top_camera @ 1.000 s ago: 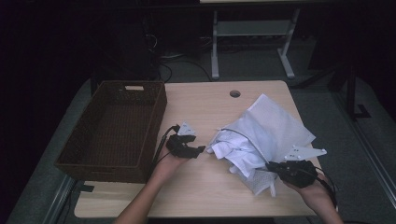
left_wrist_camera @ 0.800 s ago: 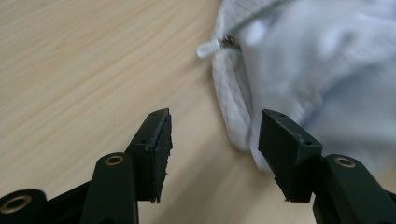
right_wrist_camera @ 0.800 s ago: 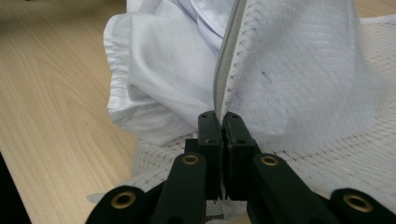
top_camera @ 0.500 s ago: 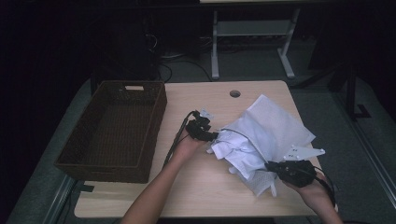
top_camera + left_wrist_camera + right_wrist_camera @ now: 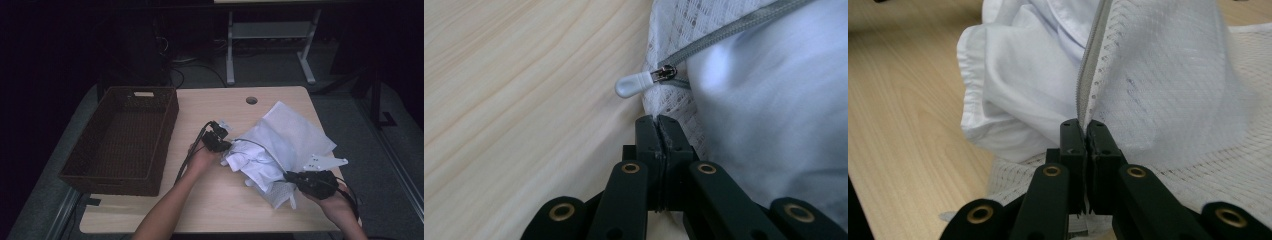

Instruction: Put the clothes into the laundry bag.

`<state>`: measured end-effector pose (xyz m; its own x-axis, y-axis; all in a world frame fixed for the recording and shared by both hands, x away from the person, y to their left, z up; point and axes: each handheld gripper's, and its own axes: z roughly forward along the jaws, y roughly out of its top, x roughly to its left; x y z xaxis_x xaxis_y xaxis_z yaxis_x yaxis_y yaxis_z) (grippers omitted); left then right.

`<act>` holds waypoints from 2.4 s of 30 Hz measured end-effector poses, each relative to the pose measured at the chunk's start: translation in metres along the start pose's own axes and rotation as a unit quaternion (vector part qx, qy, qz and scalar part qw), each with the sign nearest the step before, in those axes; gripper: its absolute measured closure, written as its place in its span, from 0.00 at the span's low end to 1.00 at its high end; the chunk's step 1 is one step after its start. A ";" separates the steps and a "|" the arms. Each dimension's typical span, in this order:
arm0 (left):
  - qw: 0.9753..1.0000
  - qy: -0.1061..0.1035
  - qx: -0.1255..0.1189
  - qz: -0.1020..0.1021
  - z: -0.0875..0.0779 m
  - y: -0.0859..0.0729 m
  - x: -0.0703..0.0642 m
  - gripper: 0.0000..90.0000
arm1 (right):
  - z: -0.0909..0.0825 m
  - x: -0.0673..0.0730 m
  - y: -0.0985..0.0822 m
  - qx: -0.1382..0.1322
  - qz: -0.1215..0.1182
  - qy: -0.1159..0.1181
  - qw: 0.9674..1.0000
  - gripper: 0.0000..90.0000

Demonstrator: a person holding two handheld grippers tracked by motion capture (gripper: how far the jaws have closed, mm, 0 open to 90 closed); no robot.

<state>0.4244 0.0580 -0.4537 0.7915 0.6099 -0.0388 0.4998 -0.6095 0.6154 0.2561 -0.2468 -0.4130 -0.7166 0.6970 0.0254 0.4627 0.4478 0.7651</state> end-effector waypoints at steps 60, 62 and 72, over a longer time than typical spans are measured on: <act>0.995 -0.079 -0.052 0.015 -0.083 -0.105 -0.059 0.99 | 0.114 0.098 0.042 0.060 -0.121 0.104 0.985 0.55; 0.995 -0.079 -0.052 0.016 -0.083 -0.105 -0.059 0.99 | 0.118 0.099 0.039 0.068 -0.129 0.097 0.985 0.56; 0.995 -0.079 -0.049 0.025 -0.085 -0.104 -0.061 0.99 | 0.122 0.099 0.038 0.074 -0.124 0.074 0.987 0.93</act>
<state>0.2942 0.1275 -0.4488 0.8642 0.4874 -0.1245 0.4270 -0.5799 0.6938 0.2665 -0.0925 -0.4599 -0.8808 0.4710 -0.0479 0.3270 0.6784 0.6579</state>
